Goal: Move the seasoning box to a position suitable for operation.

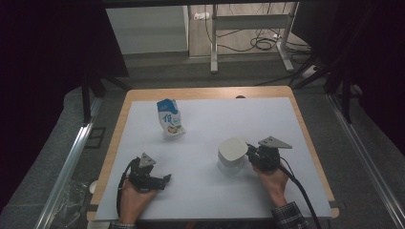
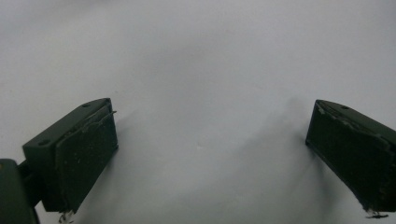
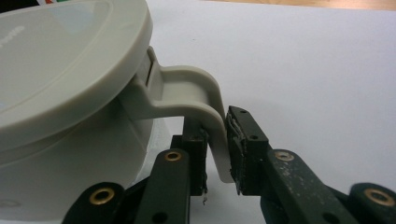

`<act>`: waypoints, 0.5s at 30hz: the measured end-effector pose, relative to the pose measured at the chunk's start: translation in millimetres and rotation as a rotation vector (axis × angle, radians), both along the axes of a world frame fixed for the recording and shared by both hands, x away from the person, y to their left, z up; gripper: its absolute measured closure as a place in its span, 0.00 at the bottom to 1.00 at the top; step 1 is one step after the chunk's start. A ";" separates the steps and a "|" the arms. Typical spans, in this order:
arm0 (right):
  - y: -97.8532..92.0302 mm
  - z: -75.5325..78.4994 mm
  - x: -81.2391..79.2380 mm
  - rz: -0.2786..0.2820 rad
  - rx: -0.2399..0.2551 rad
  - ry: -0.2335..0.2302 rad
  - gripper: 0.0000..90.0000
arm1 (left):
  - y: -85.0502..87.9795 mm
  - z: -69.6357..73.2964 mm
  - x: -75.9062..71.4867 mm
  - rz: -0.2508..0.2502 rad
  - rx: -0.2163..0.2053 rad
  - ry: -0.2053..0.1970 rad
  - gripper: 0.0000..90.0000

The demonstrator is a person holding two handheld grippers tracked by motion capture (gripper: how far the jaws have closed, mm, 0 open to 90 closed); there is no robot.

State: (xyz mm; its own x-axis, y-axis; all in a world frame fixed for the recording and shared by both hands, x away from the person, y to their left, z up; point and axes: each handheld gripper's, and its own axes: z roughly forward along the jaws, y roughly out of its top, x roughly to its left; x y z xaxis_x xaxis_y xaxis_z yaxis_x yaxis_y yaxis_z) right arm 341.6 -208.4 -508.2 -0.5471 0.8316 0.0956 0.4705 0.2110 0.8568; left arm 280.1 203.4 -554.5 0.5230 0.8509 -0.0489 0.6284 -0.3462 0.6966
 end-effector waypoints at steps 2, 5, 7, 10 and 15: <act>-1.5 1.9 -0.8 0.021 0.016 -0.006 0.79 | 0.0 0.0 0.0 0.000 0.000 0.000 0.02; -3.2 5.3 -3.1 0.031 0.010 -0.012 0.75 | 0.0 0.0 0.0 0.000 0.000 0.000 0.02; -4.7 5.9 -3.8 0.036 0.004 -0.009 0.73 | 0.0 0.0 0.0 0.000 0.000 0.000 0.02; -7.5 5.9 -5.1 0.043 -0.002 -0.003 0.71 | 0.0 0.0 0.0 0.000 0.000 0.000 0.02; -15.1 6.7 -6.6 0.080 0.005 0.005 0.70 | 0.0 0.0 0.0 0.000 0.000 0.000 0.02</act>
